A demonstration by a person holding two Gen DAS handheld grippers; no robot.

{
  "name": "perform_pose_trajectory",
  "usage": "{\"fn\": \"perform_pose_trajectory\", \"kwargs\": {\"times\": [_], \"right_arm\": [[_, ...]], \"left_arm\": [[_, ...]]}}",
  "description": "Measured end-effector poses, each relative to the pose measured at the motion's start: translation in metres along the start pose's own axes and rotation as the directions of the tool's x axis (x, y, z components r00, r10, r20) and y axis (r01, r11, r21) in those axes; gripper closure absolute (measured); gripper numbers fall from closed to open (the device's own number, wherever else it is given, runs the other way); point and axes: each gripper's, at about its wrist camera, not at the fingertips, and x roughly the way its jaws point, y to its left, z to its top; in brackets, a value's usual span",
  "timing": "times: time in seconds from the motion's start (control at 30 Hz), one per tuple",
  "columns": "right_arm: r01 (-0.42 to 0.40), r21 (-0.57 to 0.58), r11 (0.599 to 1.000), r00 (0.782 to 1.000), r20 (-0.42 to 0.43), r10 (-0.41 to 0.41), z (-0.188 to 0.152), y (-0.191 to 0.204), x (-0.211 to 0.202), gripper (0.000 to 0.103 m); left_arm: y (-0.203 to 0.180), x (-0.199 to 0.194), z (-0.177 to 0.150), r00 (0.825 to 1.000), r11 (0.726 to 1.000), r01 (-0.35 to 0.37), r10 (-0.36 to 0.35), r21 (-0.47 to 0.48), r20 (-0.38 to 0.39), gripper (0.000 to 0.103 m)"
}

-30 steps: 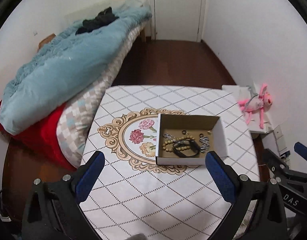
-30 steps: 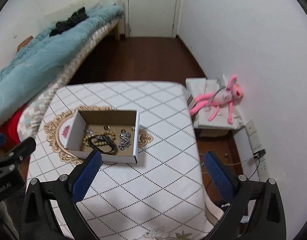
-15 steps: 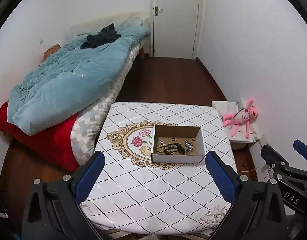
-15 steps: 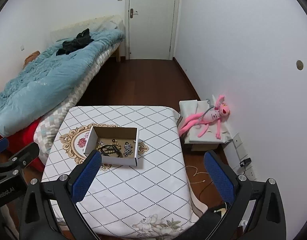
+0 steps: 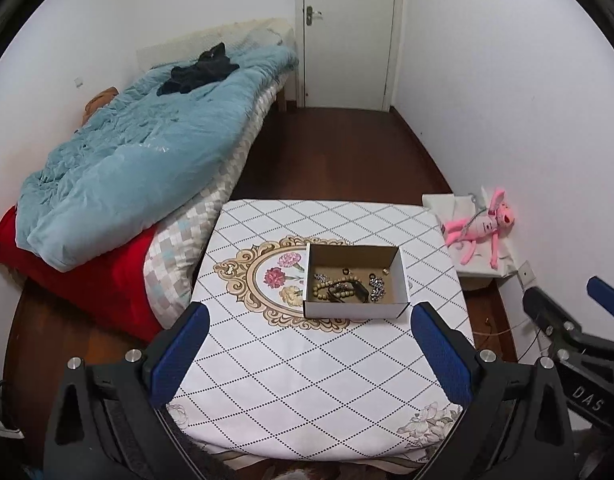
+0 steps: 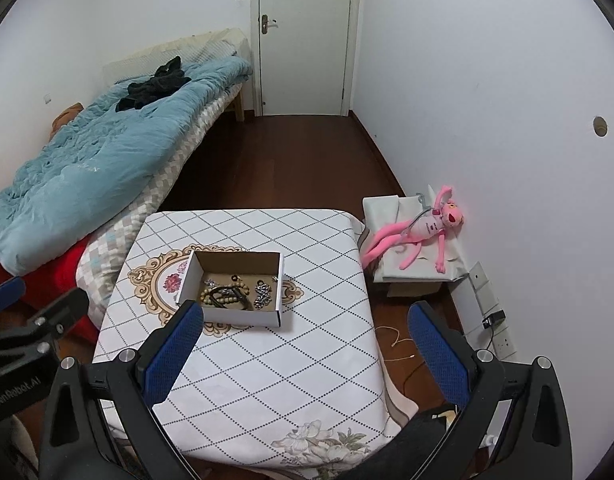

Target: Organize jewelry

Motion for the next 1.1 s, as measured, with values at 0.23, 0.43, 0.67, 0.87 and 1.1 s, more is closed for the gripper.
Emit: {"fn": "perform_pose_trajectory", "kwargs": {"times": [0.23,0.43,0.67,0.87,1.1], "right_arm": [[0.002,0.002,1.000,0.999,-0.036,-0.002,0.018,0.000,0.028,0.000],[0.012,-0.002,1.000,0.997,-0.072,-0.012,0.030,0.004,0.057,0.000],[0.020,-0.024,1.000,0.991,-0.129,-0.022,0.035,0.012,0.088,0.000],[0.012,-0.032,0.999,0.984,-0.178,-0.017,0.030,0.016,0.105,0.000],[0.010,-0.037,0.999,0.981,-0.195,-0.017,0.028,0.015,0.110,0.000]], "left_arm": [[0.000,0.027,0.014,0.998,1.000,-0.020,0.020,-0.008,-0.056,0.000],[0.001,0.047,0.024,0.996,1.000,-0.030,0.029,-0.008,-0.085,0.000],[-0.005,0.071,0.026,0.990,0.999,-0.035,0.037,0.016,-0.137,0.000],[-0.003,0.084,0.024,0.985,0.999,-0.043,0.043,0.005,-0.170,0.000],[0.000,0.089,0.024,0.982,0.999,-0.046,0.045,0.000,-0.182,0.000]]}}
